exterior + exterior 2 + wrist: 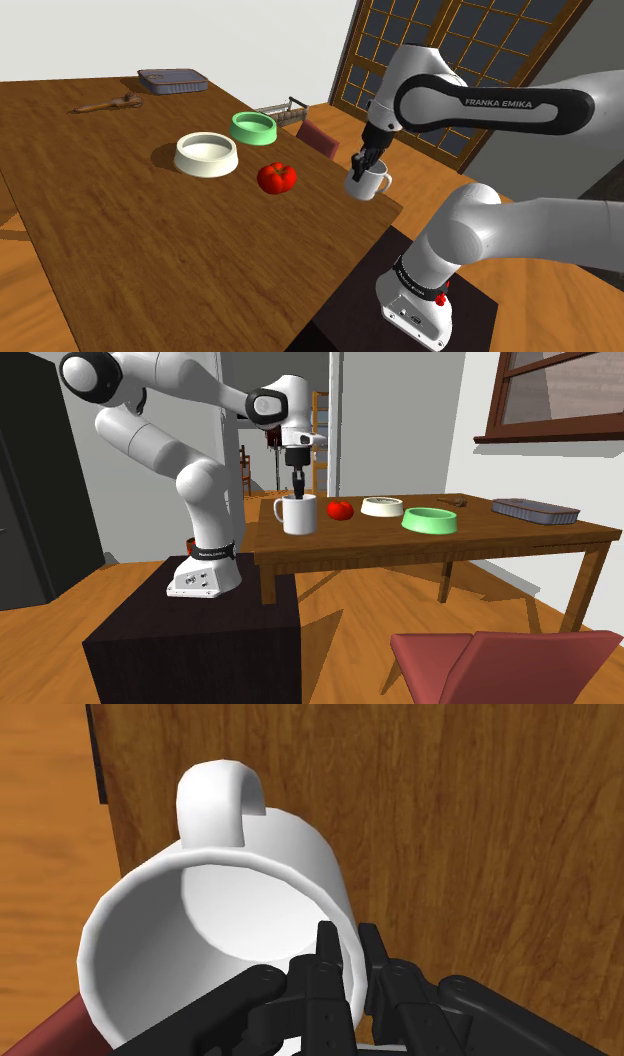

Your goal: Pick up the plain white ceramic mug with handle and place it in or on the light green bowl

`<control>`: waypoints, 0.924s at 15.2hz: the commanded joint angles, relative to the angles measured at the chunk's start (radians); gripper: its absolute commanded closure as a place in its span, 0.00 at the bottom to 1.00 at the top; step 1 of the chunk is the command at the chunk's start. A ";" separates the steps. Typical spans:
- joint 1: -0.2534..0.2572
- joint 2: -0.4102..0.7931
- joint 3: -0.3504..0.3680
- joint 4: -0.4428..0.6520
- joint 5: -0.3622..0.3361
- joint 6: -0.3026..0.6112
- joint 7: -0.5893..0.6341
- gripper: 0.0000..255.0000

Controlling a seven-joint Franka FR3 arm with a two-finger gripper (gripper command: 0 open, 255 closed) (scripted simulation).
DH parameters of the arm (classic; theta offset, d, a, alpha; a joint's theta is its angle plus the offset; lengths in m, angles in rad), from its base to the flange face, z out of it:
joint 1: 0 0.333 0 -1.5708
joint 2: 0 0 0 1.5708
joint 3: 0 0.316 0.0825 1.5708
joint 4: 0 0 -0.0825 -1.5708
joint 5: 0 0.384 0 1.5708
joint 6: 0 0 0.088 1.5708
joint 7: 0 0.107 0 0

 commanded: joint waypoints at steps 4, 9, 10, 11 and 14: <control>0.000 -0.011 0.001 0.062 0.001 -0.074 0.000 1.00; 0.001 -0.014 0.001 0.129 0.001 -0.143 -0.001 1.00; 0.001 -0.014 0.001 0.142 0.001 -0.156 -0.001 1.00; 0.001 -0.013 0.001 0.156 0.001 -0.169 -0.001 1.00; 0.001 -0.009 0.001 0.198 0.002 -0.207 -0.001 1.00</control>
